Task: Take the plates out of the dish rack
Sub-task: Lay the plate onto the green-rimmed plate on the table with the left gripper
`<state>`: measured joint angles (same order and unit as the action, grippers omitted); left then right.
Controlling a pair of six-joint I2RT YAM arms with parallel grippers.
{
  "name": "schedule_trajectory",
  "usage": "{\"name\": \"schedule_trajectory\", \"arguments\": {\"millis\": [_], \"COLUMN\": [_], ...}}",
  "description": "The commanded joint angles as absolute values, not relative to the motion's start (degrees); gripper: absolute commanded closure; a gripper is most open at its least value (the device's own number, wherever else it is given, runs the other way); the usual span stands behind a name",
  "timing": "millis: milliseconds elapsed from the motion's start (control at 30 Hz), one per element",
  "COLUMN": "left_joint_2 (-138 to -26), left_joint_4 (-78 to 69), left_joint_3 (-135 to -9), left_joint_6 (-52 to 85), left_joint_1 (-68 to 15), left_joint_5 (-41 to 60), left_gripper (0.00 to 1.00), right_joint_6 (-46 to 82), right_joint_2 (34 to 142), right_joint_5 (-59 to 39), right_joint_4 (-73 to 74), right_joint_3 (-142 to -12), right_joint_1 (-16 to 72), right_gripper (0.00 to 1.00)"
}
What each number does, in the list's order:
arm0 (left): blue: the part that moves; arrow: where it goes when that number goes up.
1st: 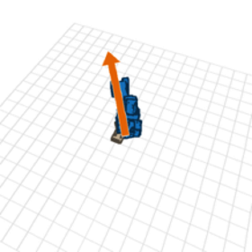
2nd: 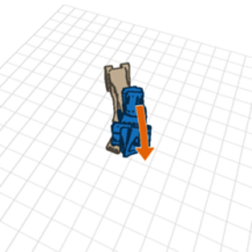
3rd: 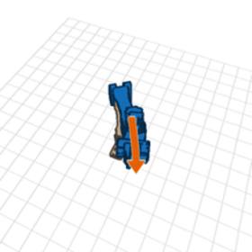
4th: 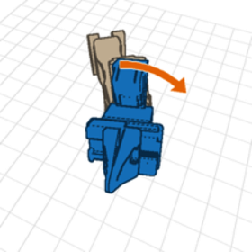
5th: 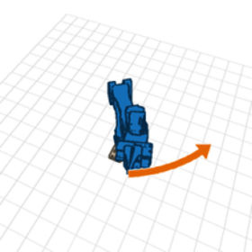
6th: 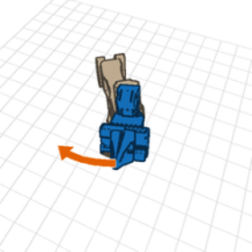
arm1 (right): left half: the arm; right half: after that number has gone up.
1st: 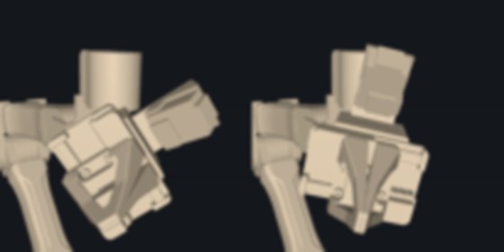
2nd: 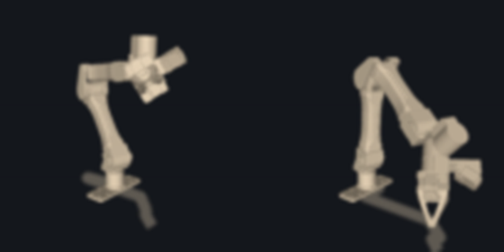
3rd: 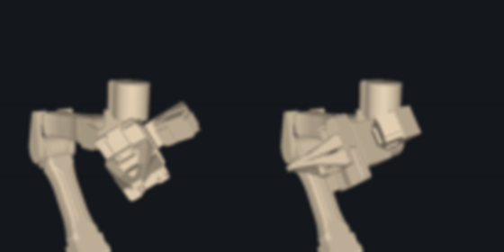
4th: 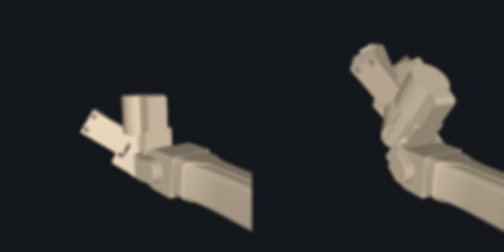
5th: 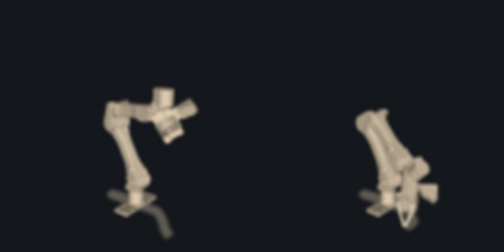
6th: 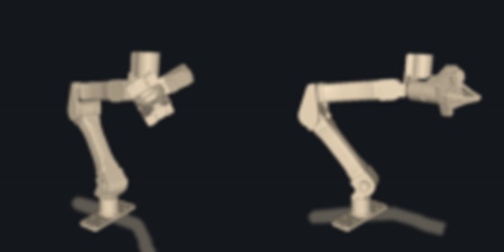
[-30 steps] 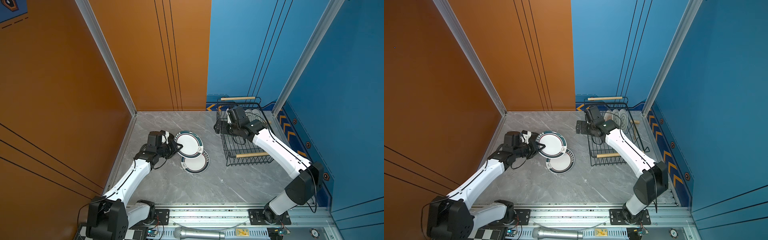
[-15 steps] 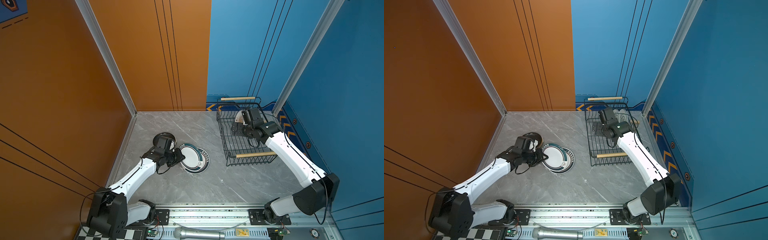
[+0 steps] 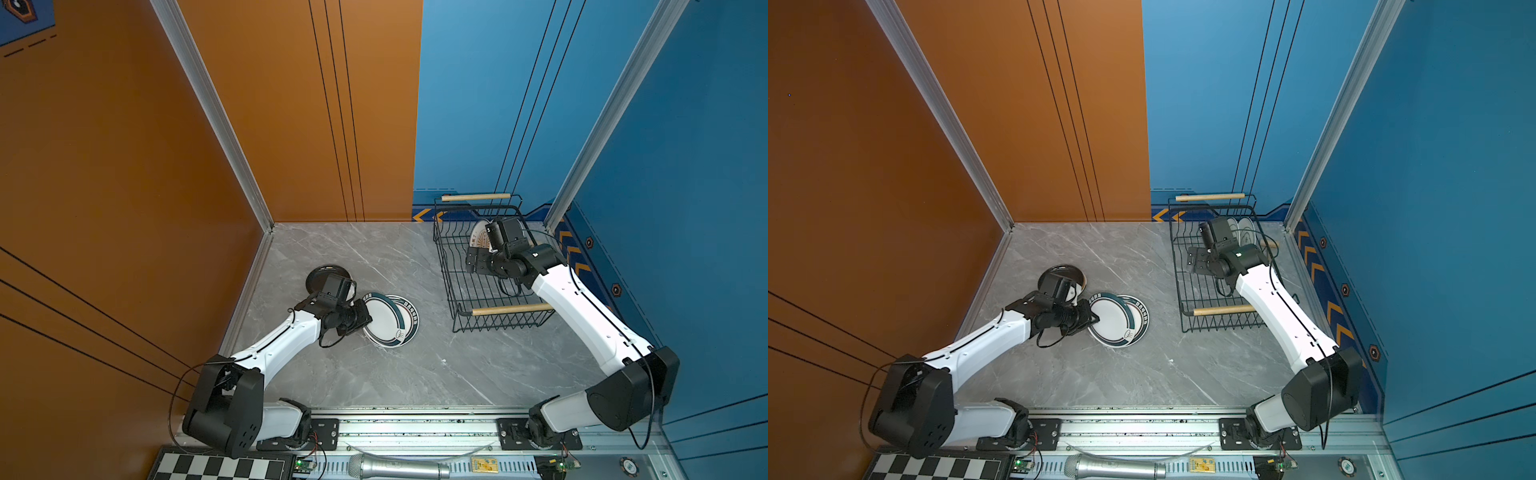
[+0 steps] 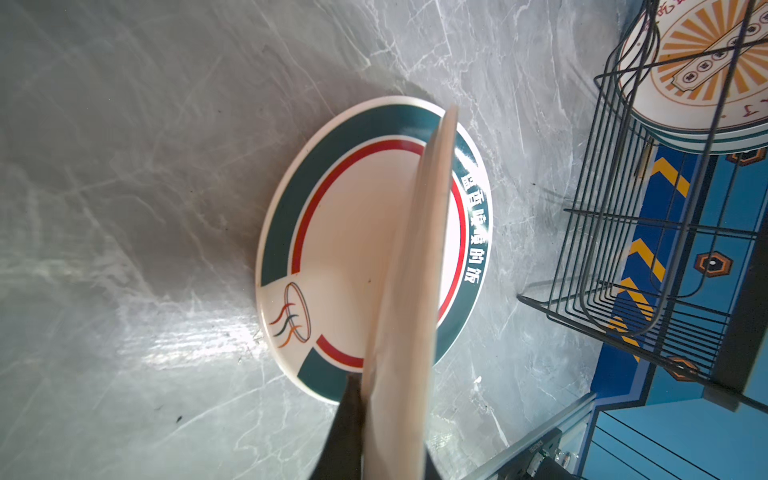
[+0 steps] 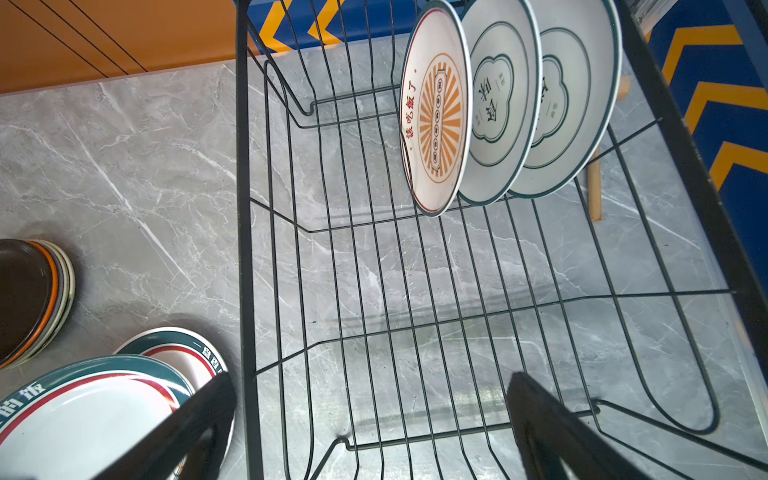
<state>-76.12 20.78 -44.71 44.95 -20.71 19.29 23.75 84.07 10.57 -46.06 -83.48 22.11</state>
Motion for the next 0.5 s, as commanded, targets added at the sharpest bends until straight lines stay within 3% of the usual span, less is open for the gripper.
{"name": "schedule_trajectory", "arguments": {"millis": [0, 100, 467], "left_joint_2": [-76.8, -77.1, -79.0], "left_joint_4": [21.4, 21.8, 22.1], "left_joint_3": [-46.1, -46.1, -45.9], "left_joint_6": [44.0, 44.0, 43.7], "left_joint_1": [-21.0, -21.0, -21.2], "left_joint_5": [18.7, 19.0, 19.6], "left_gripper": [0.92, 0.82, 0.7], "right_joint_6": [22.6, 22.7, 23.4], "right_joint_2": [82.2, 82.4, 81.8], "right_joint_5": [10.3, 9.8, 8.9], "right_joint_4": [-47.4, -47.3, -45.9], "right_joint_3": [-82.7, -82.7, -81.7], "right_joint_1": [21.9, 21.9, 21.8], "right_gripper": [0.0, 0.0, 0.0]}}
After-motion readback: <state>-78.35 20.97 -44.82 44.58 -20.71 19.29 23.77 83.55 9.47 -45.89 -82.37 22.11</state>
